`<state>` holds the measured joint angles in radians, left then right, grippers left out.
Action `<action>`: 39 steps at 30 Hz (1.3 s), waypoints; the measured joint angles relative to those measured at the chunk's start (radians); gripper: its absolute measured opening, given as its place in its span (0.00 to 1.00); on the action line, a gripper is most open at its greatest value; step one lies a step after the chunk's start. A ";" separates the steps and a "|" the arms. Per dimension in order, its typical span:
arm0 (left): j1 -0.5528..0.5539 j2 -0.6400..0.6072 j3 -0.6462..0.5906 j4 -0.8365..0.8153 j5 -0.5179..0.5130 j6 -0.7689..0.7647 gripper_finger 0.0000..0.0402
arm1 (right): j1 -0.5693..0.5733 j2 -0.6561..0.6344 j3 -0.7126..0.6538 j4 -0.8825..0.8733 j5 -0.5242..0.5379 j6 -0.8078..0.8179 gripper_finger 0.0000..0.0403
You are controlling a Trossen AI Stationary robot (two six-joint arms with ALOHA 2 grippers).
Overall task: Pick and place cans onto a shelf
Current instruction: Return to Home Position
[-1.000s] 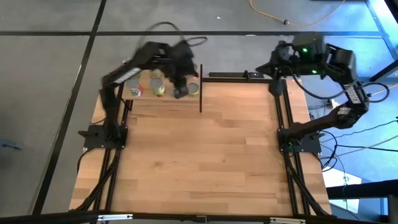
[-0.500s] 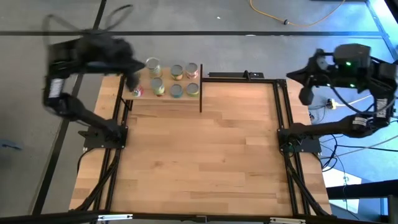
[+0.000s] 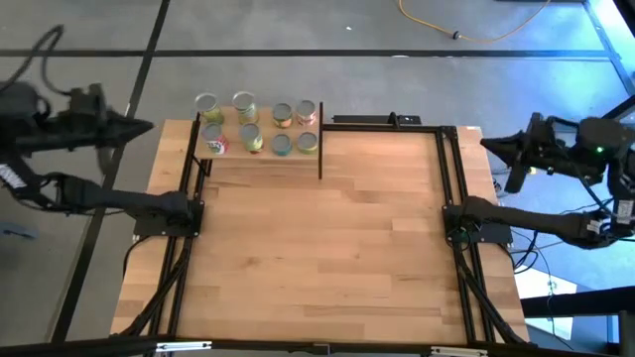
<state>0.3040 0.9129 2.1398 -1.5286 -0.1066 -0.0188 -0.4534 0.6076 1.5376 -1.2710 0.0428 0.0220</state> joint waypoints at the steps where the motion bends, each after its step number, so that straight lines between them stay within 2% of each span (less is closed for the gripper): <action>1: 0.000 -0.038 -0.028 0.006 0.004 -0.001 0.00 | 0.000 -0.032 -0.038 0.034 -0.013 -0.004 0.00; 15: 0.000 -0.589 -0.528 0.268 0.068 -0.044 0.00 | 0.000 -0.390 -0.481 0.276 -0.045 0.007 0.00; 23: 0.000 -0.831 -0.735 0.364 0.069 -0.084 0.00 | 0.000 -0.607 -0.600 0.303 -0.039 0.105 0.00; 26: 0.001 -0.905 -0.789 0.406 0.069 -0.085 0.00 | -0.001 -0.590 -0.592 0.265 -0.038 0.113 0.00; 30: 0.004 -0.903 -0.794 0.344 0.069 -0.084 0.00 | -0.001 -0.592 -0.595 0.272 -0.045 0.104 0.00; 34: 0.005 -0.907 -0.821 0.369 0.109 -0.051 0.00 | -0.001 -0.602 -0.598 0.269 -0.045 0.105 0.00; 36: 0.005 -0.904 -0.837 0.365 0.113 -0.044 0.00 | -0.001 -0.602 -0.617 0.311 -0.056 0.105 0.00; 39: 0.003 -0.907 -0.897 0.442 0.142 -0.026 0.00 | -0.001 -0.602 -0.674 0.412 -0.121 0.105 0.00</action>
<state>0.3073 0.0055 1.2433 -1.0866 0.0358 -0.0449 -0.4545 0.0055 0.8637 -0.8593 -0.0780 0.1268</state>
